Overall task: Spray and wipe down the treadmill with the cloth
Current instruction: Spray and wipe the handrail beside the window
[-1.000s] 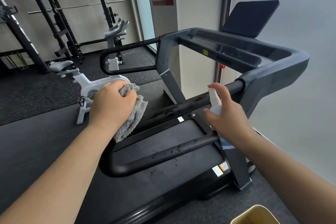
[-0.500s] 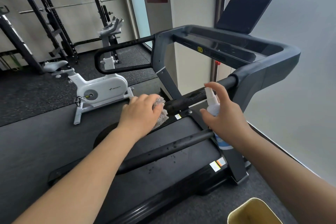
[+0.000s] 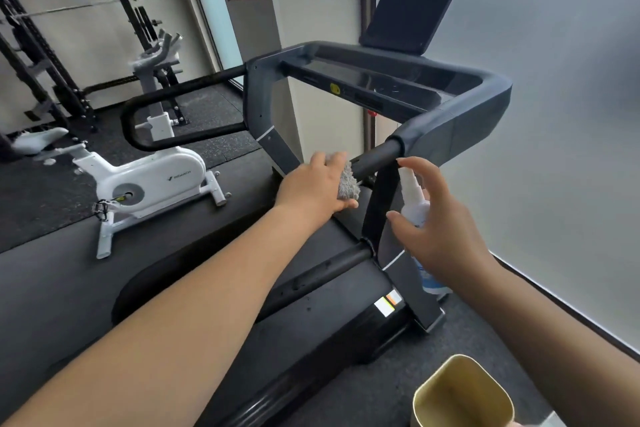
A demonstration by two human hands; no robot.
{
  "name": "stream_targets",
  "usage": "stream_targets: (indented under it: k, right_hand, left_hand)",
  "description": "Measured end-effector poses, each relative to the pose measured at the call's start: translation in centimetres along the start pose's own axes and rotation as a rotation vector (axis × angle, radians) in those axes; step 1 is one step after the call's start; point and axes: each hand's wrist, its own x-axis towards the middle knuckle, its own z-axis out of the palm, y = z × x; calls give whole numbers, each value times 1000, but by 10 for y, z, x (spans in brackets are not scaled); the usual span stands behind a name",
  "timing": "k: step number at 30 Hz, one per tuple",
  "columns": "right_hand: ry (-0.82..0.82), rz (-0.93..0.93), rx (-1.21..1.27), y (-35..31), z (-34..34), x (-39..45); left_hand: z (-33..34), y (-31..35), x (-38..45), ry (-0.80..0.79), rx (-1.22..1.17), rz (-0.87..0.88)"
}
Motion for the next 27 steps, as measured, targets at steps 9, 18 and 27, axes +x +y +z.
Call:
stream_targets:
  k: [9,18,27]
  right_hand:
    - [23,10,-12,9,-6,5]
    - [-123,-9,137,-17,33,7]
    - [-127,-34,162,-24,37,-2]
  left_hand:
    - [10,33,39,20,1,52]
    - [-10,-85,-122,4,46,-215]
    - [-1,-95,-140,153,157,-301]
